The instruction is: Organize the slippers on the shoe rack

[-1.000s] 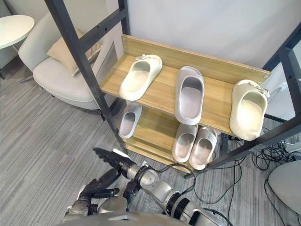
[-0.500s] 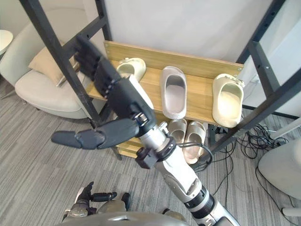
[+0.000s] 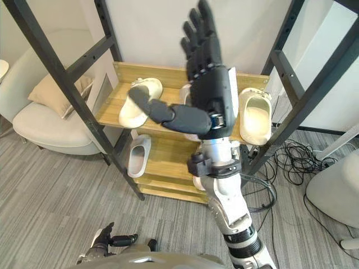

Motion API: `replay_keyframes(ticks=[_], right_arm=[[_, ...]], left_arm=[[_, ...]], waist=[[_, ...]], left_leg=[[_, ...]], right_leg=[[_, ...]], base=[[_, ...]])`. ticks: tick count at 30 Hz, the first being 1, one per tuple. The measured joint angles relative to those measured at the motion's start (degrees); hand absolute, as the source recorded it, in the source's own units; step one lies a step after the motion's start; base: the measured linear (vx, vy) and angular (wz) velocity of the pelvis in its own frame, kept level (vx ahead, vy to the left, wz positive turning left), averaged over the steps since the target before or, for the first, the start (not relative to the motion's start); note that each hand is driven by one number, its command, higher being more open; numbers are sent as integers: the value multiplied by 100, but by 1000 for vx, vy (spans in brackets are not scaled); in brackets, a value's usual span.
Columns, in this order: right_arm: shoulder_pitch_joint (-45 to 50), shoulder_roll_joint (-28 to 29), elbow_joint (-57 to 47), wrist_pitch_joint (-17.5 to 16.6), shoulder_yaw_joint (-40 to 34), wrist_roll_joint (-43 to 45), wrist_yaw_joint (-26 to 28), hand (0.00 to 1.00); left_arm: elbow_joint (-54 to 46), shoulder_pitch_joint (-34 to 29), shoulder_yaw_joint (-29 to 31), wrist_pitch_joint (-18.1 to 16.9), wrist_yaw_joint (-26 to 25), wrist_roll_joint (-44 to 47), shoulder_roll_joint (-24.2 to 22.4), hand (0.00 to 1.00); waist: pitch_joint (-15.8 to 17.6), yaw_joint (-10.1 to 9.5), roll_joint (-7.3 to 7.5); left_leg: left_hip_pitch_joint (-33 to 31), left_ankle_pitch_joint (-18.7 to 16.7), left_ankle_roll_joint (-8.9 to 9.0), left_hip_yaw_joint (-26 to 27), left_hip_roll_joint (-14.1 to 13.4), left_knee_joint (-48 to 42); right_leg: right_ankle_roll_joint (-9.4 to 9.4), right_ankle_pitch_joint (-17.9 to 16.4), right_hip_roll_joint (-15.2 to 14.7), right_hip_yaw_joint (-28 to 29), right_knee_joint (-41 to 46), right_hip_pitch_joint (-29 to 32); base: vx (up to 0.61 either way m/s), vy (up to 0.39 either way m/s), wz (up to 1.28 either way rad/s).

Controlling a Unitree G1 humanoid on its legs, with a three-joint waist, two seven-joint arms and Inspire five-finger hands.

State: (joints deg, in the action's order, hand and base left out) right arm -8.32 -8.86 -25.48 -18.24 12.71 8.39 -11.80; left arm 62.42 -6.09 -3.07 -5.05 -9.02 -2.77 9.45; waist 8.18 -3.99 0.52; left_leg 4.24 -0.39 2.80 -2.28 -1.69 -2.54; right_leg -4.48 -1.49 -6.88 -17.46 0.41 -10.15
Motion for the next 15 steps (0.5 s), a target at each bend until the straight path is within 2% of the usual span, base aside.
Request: replay_keyframes(ticks=[2, 5, 8, 15], right_arm=[[0, -219, 6, 17, -509, -439, -168, 100], [0, -330, 101, 27, -766, -856, -355, 100], [-1, -578, 298, 174, -912, -1460, -457, 100], [-3, -866, 922, 469, -935, -2231, -519, 100]], left_arm=[[-31, -63, 0, -8, 5, -23, 0, 100], [-34, -96, -1, -56, 11, -22, 0, 100], [-40, -116, -2, -72, 35, -23, 5, 100], [-60, -115, -2, -72, 71, -23, 8, 100]], waist=[[-31, 4, -1], [-35, 53, -7], [-35, 109, -7], [-30, 114, 5]], left_leg=[[7, 9, -11, -15, 2, 38], [1, 14, -17, -34, 2, 59], [-25, 17, -22, -62, 11, 69], [-33, 17, -23, -77, 11, 91]], right_leg=[[-1, -1, -1, -13, -9, -2], [-2, -2, 3, -31, -13, -2], [-4, -3, 2, -65, -29, 2], [-3, -4, 13, -78, -57, 3]], base=[[0, 0, 0], [3, -1, 1], [14, -1, 5], [2, 0, 1]])
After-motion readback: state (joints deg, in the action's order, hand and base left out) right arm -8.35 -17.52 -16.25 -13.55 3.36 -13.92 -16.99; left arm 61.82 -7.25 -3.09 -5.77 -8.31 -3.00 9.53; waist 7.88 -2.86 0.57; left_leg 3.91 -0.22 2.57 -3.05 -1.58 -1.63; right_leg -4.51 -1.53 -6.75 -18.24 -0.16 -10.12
